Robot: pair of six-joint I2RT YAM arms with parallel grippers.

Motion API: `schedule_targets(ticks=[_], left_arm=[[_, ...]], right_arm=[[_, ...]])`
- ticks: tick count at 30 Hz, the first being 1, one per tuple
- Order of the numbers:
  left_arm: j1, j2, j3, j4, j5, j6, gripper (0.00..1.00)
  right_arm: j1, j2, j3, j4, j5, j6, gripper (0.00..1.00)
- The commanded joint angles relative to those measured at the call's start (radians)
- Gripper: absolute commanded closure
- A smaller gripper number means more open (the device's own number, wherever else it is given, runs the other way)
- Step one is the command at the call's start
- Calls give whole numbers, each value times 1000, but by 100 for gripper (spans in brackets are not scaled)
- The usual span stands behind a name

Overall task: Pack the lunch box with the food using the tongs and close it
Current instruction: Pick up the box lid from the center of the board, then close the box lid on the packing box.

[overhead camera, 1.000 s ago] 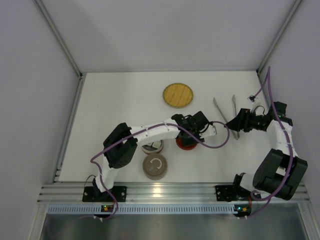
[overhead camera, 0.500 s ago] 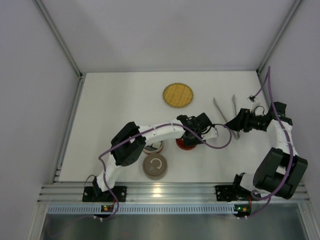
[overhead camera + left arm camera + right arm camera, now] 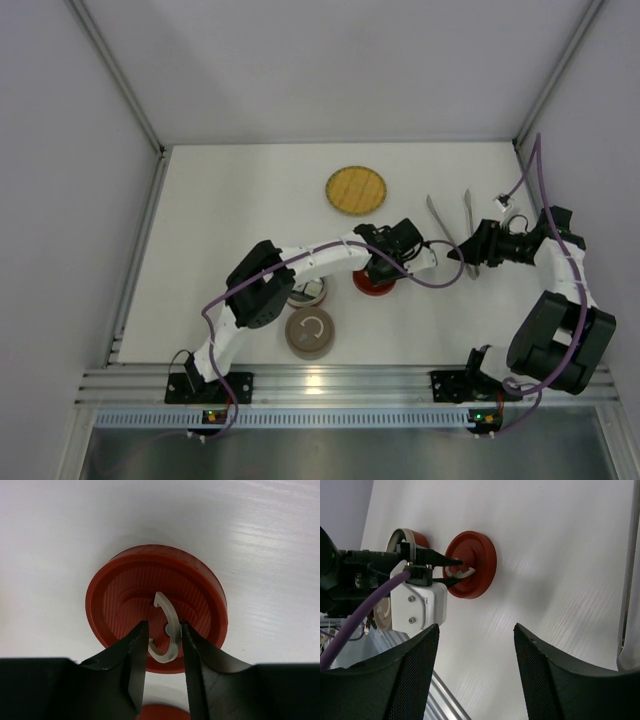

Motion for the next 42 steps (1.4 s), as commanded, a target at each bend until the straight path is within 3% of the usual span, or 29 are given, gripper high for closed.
schedule_targets(ticks=[1,5,13,21,26,28,33,35,42], left_arm=[[24,13,37,-30,47,-13,63],[28,12,38,-33,52,-18,69],[54,-19,43,-45,58,-47,99],[73,-106,166,-197,61,-138,100],[140,-212,203,-338,69,-242,100],[180,-310,145,-326,104,-269,100],[249,-476,-20,-302,32,-436,100],[298,-541,-165,-286,-21,-533,100],[370,-635,-359,-251,6,-653,100]], right_arm=[[-23,14,28,-42,-48,-57,39],[-28,14,30,-48,-54,-60,39],[-29,10,31,-49,-58,-60,39],[-29,3,33,-47,-55,-57,39],[-31,0,31,-45,-52,-52,39],[-31,3,31,-44,-49,-51,40],[-31,17,33,-42,-40,-46,40],[-31,19,36,-41,-39,-43,40],[-31,26,33,-33,-29,-31,40]])
